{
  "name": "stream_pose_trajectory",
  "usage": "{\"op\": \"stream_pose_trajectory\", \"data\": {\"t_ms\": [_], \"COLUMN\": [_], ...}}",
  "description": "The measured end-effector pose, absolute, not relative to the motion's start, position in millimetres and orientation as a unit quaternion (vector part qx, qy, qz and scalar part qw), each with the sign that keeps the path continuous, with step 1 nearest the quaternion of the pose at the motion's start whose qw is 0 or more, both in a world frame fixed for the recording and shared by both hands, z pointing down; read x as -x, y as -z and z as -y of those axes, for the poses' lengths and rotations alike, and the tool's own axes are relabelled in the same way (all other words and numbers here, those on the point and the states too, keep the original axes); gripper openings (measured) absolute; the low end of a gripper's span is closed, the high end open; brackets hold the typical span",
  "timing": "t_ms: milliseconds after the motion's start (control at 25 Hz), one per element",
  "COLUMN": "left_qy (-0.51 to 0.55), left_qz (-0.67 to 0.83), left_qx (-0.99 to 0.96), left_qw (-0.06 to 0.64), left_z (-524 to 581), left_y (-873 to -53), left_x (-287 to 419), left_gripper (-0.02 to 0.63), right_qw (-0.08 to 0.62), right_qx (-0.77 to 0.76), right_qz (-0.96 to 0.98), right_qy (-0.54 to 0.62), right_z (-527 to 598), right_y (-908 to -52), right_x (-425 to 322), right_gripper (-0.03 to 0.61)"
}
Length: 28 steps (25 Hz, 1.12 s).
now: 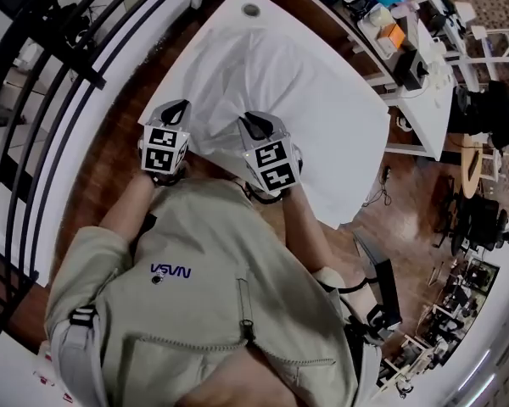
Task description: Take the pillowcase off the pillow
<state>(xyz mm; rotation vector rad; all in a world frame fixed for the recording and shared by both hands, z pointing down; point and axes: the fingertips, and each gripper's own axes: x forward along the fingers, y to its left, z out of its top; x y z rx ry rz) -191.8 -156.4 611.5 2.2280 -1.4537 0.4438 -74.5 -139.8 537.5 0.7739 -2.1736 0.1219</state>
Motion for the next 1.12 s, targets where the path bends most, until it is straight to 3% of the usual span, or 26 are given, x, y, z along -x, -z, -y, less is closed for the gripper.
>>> {"op": "stream_pose_trajectory", "data": {"t_ms": [200, 400, 600, 920, 1120], "left_qy": [-0.114, -0.098, -0.117, -0.186, -0.197], "left_qz": [0.496, 0.432, 0.411, 0.422, 0.41], "left_qx": [-0.832, -0.864, -0.873, -0.857, -0.862], "left_qw": [0.222, 0.238, 0.234, 0.229, 0.225], "left_z": [161, 179, 194, 214, 235], "left_y": [-561, -543, -538, -550, -555], "left_x": [191, 162, 131, 117, 105], "left_gripper": [0.028, 0.132, 0.192, 0.222, 0.239], "right_qw": [0.384, 0.339, 0.324, 0.296, 0.315], "right_qx": [-0.309, -0.356, -0.397, -0.379, -0.373], "right_qz": [0.868, 0.87, 0.857, 0.877, 0.872], "right_qy": [-0.058, -0.05, -0.045, -0.011, -0.016], "right_z": [138, 156, 188, 222, 243], "right_y": [-520, -483, -470, -446, -463], "right_x": [79, 64, 29, 34, 42], "right_gripper": [0.101, 0.101, 0.101, 0.116, 0.142]}}
